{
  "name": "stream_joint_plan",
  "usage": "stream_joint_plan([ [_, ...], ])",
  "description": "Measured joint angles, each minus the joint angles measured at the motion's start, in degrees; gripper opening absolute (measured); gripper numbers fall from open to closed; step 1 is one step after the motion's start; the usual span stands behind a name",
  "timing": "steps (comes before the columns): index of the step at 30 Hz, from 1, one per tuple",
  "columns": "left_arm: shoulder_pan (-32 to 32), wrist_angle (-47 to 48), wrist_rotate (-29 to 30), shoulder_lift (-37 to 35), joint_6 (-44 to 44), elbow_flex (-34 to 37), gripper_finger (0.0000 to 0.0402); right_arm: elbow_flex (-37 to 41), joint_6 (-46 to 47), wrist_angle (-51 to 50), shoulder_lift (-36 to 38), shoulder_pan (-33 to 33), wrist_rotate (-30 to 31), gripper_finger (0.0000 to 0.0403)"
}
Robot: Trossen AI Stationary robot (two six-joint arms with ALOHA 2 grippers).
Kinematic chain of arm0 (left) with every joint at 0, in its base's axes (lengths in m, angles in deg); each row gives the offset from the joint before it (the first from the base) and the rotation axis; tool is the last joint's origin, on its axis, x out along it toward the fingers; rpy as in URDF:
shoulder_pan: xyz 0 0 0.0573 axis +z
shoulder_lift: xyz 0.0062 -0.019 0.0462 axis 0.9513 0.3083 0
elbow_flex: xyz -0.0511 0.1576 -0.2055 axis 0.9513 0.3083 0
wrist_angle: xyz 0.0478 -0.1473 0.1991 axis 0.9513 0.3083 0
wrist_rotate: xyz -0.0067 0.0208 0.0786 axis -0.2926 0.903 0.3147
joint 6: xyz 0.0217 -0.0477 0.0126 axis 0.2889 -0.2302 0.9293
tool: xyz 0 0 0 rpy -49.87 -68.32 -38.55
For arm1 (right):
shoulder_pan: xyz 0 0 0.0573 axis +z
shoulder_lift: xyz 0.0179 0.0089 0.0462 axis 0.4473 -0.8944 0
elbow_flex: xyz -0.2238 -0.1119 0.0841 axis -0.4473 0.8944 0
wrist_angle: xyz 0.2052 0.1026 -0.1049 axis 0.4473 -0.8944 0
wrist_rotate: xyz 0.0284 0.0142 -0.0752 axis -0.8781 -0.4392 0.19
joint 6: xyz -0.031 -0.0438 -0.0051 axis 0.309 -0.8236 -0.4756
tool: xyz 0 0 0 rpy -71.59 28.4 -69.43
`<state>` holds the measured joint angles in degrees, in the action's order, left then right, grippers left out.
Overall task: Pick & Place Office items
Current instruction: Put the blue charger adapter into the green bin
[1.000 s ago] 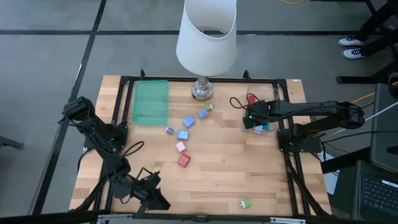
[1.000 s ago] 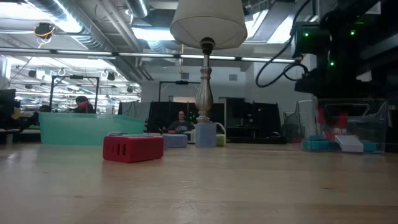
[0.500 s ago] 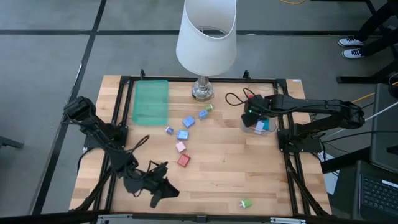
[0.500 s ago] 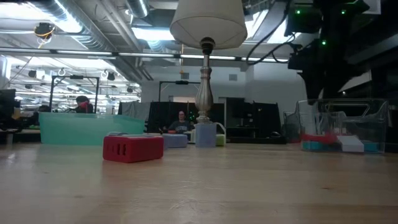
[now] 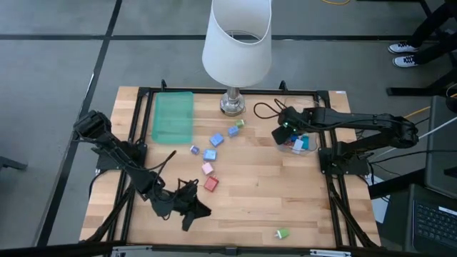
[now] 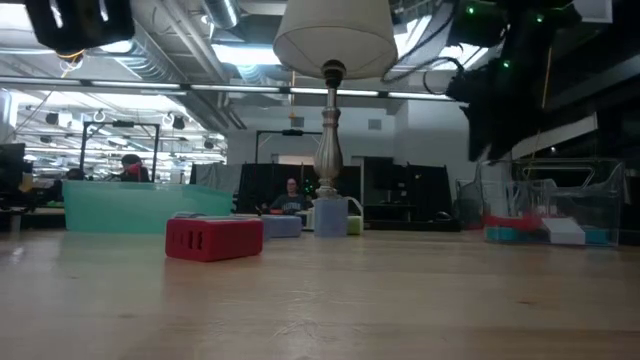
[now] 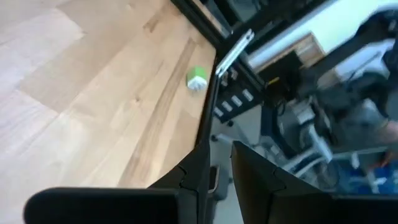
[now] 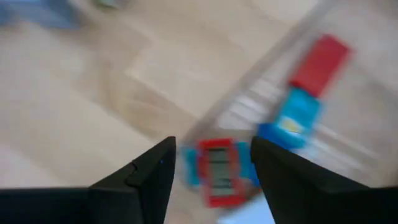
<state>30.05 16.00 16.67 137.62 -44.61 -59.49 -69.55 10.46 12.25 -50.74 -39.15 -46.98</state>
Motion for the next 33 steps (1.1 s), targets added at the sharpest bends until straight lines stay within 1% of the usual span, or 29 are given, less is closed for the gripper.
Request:
stream_joint_plan([
  [3,1.6,-0.8,0.3,0.0,-1.0,0.0,0.0061,0.0,-0.1,7.3,0.0,1.1,-5.2,0.0204],
  [6,3.2,-1.3,-0.1,0.0,-1.0,0.0,0.0061,0.0,-1.0,18.0,0.0,2.8,-10.8,0.0198],
  [8,4.5,-1.4,-2.1,0.0,-4.9,0.0,0.0062,0.0,-1.4,25.6,0.0,4.1,-14.5,0.0196],
  [10,5.8,-3.4,-4.0,0.0,-5.8,0.0,0.0066,0.0,-1.5,33.0,0.0,5.3,-17.5,0.0196],
  [11,6.4,-6.3,-3.6,0.0,-3.7,0.0,0.007,0.0,-1.5,36.6,0.0,6.0,-18.7,0.0195],
  [12,6.9,-10.3,-1.8,0.0,-0.9,0.0,0.0075,0.0,-1.5,39.9,0.0,7.0,-19.5,0.0195],
  [14,7.7,-20.7,3.6,0.0,7.4,0.0,0.0086,0.0,-1.5,45.3,0.0,9.0,-20.0,0.0195],
  [16,8.7,-32.3,6.9,0.0,16.2,0.0,0.0099,0.0,-1.5,49.3,0.0,11.2,-20.7,0.0195],
  [18,9.5,-40.5,9.2,-0.3,22.3,0.0,0.0115,0.0,-1.3,51.1,0.0,13.3,-21.0,0.0195],
  [20,9.7,-45.3,10.7,-0.8,28.0,-0.2,0.0132,0.0,-0.2,51.4,0.0,15.8,-20.9,0.0195],
  [22,8.6,-45.1,11.3,-1.9,33.5,-1.4,0.015,0.0,0.0,51.0,0.0,18.4,-19.7,0.0195],
  [24,6.8,-41.2,12.1,-3.3,36.5,-2.8,0.0168,0.0,0.1,50.8,0.0,21.3,-18.5,0.0195],
  [26,4.6,-32.4,14.7,-5.2,36.9,-4.4,0.0185,0.0,0.5,50.8,0.0,23.8,-17.3,0.0195],
  [28,2.1,-18.4,18.6,-7.3,35.3,-6.8,0.0198,0.0,1.7,50.8,0.0,26.1,-15.6,0.0195],
  [30,-0.2,-1.4,21.8,-9.0,31.7,-10.6,0.0207,0.0,2.2,50.7,0.0,28.3,-13.7,0.0195],
  [33,-1.5,21.6,23.4,-9.7,24.9,-16.7,0.0217,0.0,2.9,50.7,0.0,30.5,-10.6,0.0195],
])
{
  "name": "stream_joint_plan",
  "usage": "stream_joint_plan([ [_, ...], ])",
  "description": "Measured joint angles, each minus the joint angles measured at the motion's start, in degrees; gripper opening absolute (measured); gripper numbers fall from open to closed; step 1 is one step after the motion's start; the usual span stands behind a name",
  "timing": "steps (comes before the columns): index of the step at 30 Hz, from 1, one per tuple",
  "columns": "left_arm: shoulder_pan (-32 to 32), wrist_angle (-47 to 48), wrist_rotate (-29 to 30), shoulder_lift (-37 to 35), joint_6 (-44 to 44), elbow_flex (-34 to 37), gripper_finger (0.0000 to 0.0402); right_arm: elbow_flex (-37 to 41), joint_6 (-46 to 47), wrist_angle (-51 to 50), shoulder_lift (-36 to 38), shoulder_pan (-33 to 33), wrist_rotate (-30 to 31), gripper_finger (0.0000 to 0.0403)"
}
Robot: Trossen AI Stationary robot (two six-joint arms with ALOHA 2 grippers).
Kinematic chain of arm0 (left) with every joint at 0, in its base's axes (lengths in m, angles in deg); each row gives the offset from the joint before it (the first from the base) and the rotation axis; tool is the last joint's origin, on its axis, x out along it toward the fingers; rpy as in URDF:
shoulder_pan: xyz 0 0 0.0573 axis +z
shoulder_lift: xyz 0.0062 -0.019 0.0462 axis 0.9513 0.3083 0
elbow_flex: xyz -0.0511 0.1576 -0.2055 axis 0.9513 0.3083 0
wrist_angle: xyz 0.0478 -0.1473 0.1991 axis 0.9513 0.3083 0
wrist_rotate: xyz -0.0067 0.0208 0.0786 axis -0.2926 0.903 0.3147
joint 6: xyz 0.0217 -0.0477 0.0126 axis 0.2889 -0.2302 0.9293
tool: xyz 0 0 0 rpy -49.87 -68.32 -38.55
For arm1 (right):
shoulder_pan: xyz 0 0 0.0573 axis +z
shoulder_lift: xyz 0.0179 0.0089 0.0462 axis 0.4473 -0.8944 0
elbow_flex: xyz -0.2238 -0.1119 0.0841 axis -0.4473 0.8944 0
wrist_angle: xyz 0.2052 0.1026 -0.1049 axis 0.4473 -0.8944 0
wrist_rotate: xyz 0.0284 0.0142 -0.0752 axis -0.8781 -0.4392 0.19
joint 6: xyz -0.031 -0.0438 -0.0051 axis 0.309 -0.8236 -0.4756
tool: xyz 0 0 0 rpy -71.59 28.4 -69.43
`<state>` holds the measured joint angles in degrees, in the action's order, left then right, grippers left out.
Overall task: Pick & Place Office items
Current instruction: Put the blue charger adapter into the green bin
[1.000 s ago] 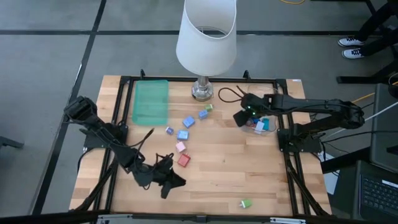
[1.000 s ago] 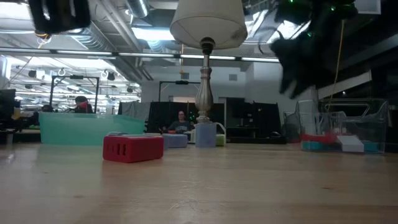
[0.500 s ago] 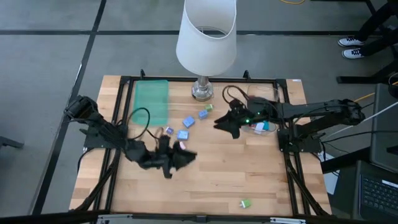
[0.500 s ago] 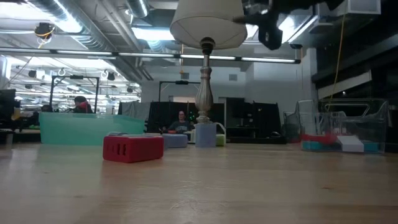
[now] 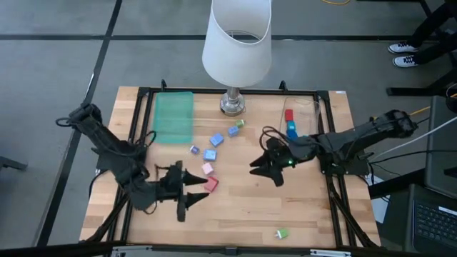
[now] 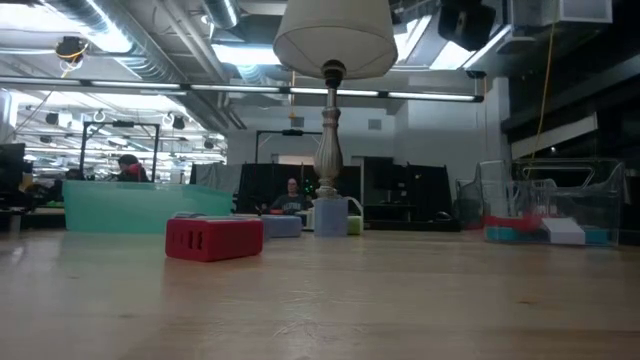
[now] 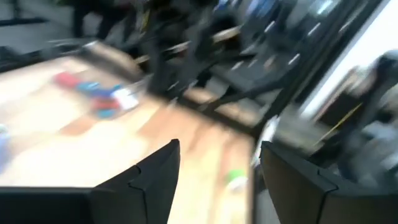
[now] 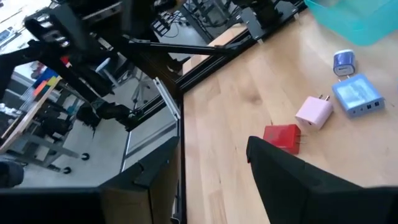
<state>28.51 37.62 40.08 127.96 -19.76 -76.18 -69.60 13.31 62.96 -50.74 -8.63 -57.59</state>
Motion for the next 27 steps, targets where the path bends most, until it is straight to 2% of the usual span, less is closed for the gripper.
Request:
stream_joint_plan([
  [3,1.1,16.2,-2.4,-0.1,-3.3,-5.6,0.0226,0.0,1.2,0.1,0.0,1.2,2.4,0.0195],
  [7,5.0,35.6,-10.2,-0.1,-3.4,-10.6,0.0234,0.0,2.0,1.2,0.0,1.9,4.9,0.0195],
  [13,12.3,55.4,-20.0,0.0,8.8,-12.2,0.0226,0.0,6.0,6.6,0.0,2.0,9.2,0.0195],
  [17,17.2,59.2,-21.6,-0.1,20.9,-11.3,0.0222,0.0,6.9,9.8,0.0,2.5,13.5,0.0195],
  [20,22.0,59.6,-24.8,-0.2,26.4,-9.7,0.0221,0.0,7.1,10.8,0.0,3.0,16.7,0.0195],
  [27,31.8,57.3,-33.5,-0.2,44.0,-0.2,0.0202,0.0,8.2,10.8,0.0,4.3,24.3,0.0195],
])
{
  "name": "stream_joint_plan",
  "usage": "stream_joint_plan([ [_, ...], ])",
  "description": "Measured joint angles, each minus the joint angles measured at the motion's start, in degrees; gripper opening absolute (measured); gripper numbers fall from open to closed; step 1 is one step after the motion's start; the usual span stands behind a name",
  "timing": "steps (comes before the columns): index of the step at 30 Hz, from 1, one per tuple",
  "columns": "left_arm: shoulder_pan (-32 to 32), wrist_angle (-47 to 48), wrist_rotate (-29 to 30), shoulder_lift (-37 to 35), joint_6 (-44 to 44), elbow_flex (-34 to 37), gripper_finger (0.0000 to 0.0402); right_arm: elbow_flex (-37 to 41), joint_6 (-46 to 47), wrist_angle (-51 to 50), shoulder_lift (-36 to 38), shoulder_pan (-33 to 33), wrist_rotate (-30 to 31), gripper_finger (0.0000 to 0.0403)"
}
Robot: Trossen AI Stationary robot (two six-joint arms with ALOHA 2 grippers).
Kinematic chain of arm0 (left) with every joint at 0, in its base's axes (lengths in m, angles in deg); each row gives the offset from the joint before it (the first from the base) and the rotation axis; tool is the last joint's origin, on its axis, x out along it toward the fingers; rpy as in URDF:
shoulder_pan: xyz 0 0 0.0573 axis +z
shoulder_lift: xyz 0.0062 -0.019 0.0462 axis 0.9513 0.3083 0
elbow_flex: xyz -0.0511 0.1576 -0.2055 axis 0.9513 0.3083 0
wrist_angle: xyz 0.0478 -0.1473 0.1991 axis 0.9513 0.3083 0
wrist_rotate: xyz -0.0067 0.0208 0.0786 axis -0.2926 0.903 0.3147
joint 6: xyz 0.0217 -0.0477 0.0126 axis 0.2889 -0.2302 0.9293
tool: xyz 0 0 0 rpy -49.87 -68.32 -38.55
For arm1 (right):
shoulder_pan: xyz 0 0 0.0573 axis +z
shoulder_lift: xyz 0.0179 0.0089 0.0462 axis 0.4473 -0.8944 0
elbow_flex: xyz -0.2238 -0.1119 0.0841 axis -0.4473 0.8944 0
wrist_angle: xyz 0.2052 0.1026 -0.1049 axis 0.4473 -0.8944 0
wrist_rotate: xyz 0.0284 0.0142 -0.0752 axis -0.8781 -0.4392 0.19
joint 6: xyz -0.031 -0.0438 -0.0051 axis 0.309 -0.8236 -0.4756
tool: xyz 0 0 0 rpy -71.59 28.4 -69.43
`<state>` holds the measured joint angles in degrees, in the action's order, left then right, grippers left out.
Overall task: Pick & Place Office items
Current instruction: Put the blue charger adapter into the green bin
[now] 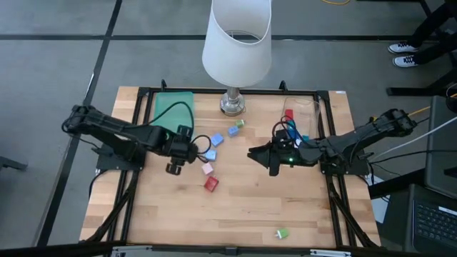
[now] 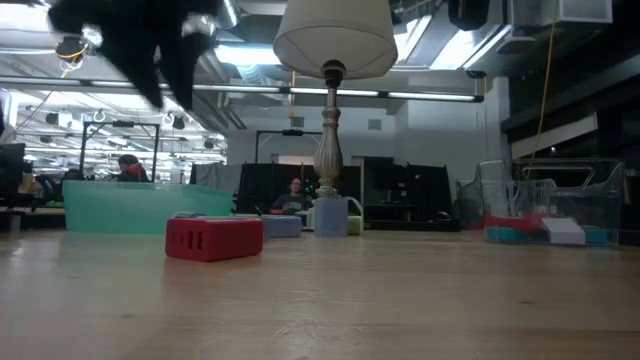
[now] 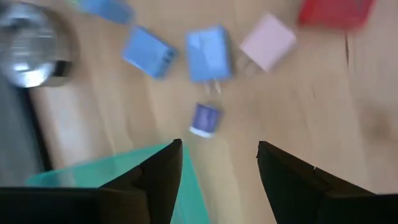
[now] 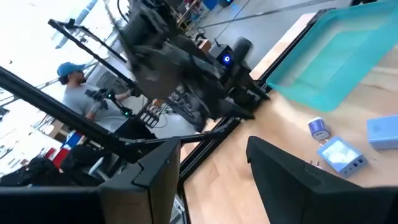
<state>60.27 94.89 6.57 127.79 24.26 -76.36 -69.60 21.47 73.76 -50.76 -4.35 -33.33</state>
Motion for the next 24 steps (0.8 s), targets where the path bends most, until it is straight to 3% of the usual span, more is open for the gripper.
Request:
stream_joint_plan([
  [6,5.5,-8.3,-10.2,0.0,6.3,6.7,0.0208,0.0,1.5,0.0,0.0,0.0,0.4,0.0195],
  [15,12.1,-14.2,-11.8,1.9,17.6,8.3,0.0268,0.0,1.2,0.0,0.0,0.0,-0.3,0.0195],
  [24,16.4,-16.3,-13.0,10.6,24.8,8.3,0.0268,0.0,0.8,0.0,0.0,0.0,-2.7,0.0195],
])
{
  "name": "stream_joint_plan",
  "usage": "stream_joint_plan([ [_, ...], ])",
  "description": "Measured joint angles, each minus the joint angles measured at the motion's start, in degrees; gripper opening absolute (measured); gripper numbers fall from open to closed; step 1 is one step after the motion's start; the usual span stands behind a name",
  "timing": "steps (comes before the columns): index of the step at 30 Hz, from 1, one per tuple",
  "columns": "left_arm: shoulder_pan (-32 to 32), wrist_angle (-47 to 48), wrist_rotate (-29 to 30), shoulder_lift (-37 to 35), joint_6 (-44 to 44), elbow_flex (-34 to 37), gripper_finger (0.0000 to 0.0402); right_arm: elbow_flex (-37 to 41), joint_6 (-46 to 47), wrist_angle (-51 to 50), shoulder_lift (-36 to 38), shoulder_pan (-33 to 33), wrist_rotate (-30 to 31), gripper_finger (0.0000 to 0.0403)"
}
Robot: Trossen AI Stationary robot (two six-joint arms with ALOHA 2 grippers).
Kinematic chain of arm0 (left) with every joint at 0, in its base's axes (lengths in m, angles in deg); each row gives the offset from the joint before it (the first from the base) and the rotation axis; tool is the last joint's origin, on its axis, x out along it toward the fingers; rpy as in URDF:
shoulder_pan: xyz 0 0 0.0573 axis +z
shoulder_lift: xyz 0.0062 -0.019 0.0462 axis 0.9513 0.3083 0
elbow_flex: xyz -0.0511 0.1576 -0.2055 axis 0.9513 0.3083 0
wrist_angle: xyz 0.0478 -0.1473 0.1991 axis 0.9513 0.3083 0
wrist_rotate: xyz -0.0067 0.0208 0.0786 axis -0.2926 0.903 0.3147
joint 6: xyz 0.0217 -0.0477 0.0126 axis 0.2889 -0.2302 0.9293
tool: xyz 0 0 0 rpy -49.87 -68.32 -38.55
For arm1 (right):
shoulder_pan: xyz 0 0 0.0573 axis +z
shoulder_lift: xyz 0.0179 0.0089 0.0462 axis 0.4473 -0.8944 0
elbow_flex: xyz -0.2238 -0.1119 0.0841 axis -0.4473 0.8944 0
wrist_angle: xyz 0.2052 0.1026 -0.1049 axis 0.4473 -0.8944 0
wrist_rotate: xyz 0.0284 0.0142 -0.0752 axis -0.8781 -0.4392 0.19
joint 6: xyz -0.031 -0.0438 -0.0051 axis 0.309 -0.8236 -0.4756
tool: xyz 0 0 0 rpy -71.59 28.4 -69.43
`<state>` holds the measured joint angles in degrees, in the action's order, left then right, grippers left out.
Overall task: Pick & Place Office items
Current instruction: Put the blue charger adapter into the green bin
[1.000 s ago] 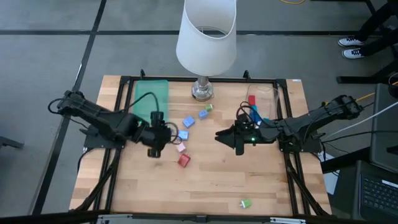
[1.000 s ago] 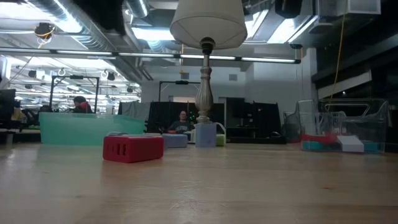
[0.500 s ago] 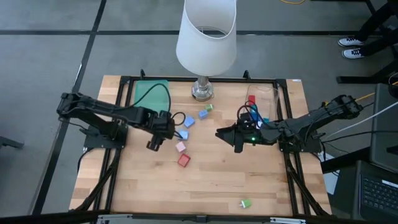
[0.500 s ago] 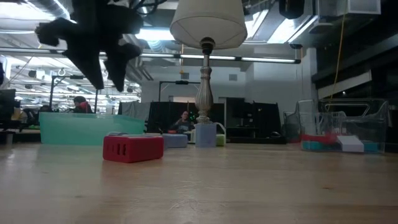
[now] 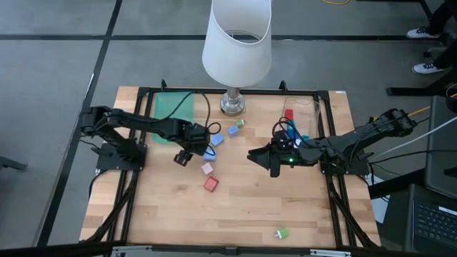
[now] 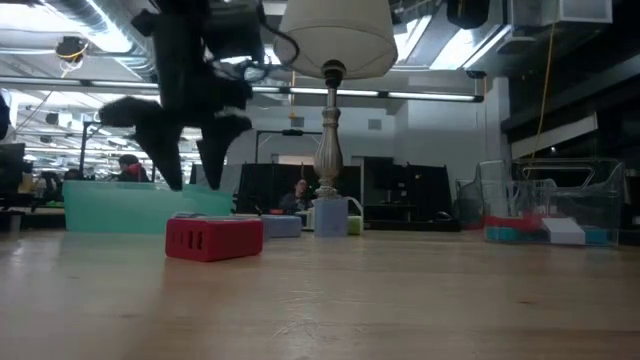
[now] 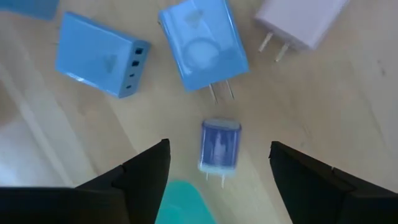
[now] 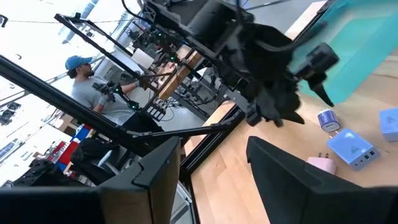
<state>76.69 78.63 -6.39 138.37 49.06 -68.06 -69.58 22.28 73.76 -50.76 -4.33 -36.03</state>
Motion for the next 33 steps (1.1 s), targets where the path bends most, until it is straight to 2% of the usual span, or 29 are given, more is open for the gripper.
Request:
stream_joint_plan([
  [8,1.4,-1.1,-0.8,5.9,1.1,0.0,0.0257,0.0,0.2,0.0,0.0,0.0,-0.6,0.0195],
  [17,3.1,-2.3,-2.8,9.6,1.5,0.0,0.0253,0.0,0.4,0.0,0.0,0.0,-1.7,0.0195],
  [23,3.5,-3.2,-3.4,12.2,0.9,-0.1,0.0236,0.0,0.4,0.1,0.0,0.0,-2.1,0.0192],
  [28,3.5,-3.6,-3.5,12.6,-0.6,-0.2,0.0201,0.0,0.4,0.2,0.0,0.0,-2.1,0.0192],
  [33,3.5,-3.8,-3.3,12.7,-5.7,-0.2,0.0132,0.0,0.4,0.2,0.0,0.0,-2.1,0.0192],
])
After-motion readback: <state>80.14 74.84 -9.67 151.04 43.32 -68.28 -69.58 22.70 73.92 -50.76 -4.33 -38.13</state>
